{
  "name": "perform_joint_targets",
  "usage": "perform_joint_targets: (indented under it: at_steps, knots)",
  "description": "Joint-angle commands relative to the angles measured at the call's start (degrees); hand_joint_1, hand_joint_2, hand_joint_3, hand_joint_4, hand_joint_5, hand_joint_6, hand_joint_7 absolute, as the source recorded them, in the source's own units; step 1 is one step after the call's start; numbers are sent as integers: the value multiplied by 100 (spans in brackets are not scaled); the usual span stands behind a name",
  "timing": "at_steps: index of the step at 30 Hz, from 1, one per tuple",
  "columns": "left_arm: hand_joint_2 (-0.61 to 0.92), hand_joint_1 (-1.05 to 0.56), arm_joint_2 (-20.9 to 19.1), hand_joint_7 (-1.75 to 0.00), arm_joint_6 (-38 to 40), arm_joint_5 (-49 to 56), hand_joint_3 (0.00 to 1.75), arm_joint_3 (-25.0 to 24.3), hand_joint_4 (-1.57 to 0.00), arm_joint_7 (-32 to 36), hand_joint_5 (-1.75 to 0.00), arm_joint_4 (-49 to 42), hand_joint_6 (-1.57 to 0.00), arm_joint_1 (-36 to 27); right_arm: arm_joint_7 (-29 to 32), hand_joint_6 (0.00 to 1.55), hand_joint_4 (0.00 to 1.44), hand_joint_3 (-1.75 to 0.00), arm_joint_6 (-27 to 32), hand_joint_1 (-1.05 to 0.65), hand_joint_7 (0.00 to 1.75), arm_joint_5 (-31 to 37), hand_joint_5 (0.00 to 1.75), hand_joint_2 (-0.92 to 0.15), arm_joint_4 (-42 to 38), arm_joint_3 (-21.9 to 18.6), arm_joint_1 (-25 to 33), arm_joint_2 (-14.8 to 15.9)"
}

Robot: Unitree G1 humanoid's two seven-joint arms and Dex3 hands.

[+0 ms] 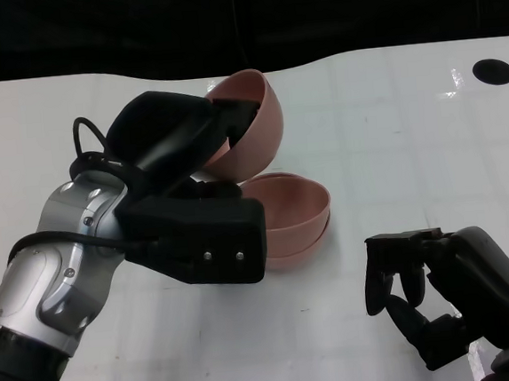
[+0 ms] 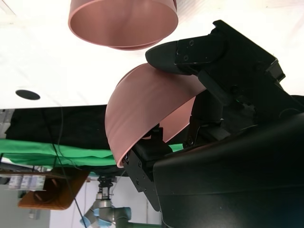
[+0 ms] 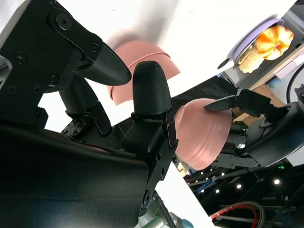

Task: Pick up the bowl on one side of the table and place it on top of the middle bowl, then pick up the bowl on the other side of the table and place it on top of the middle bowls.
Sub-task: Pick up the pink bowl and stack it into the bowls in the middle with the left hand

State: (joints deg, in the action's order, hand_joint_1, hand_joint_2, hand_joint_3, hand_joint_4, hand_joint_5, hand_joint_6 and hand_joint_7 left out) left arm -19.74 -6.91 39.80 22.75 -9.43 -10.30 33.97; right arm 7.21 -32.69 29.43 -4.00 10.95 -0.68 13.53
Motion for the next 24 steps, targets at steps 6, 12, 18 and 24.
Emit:
perform_joint_targets:
  at_steps: [6, 12, 18, 24]
  knots:
    - [48, -22, -64, -168, -277, 72, 103, 186, -89, -171, -175, -244, -76, 129, 36, 87, 97, -174, 48, -8, 152, -26, 175, -5, 34, 13, 16, -6]
    - [53, -21, -59, -163, -200, 220, 97, 329, -87, -457, -175, -271, -72, 214, 23, 87, 97, -174, 86, -9, 152, -18, 175, -5, 78, 23, 18, -12]
    - [54, -21, -24, -168, -186, 229, 93, 363, -89, -623, -175, -338, -71, 259, 36, 86, 97, -174, 64, -8, 152, -12, 175, -5, 66, 29, 11, -6]
    - [58, -21, 73, -165, -234, 360, 85, 559, -87, -670, -175, -705, -69, 479, 32, 87, 97, -175, 59, -9, 153, -23, 175, -5, 48, 39, 5, -6]
